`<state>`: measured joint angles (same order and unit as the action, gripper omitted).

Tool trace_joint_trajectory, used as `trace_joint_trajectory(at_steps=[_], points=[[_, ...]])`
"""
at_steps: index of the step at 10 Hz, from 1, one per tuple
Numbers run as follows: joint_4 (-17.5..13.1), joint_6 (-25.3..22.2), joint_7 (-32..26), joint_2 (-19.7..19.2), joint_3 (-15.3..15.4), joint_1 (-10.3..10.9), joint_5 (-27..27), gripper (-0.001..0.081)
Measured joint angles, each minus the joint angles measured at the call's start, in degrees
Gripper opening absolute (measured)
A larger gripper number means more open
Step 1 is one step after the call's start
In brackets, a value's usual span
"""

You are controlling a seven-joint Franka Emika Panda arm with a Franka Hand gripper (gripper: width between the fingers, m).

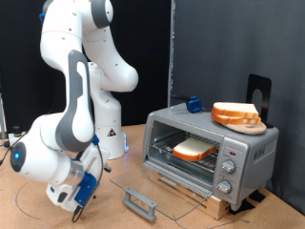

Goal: Make a piece of toast with the oven

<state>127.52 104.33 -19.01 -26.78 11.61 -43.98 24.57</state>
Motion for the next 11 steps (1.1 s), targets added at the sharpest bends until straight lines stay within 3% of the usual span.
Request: trace_joint_trajectory(at_steps=[3,6,11], points=[[5.5,3.8,-0.2,1.3,1.7,1.0,0.2,0.0807],[10.2,5.8,-0.3,3.2,4.4,1.2,3.7,0.0807],[11.6,-4.9,-2.0,9.8,5.0,-1.0,7.7,0.0807]])
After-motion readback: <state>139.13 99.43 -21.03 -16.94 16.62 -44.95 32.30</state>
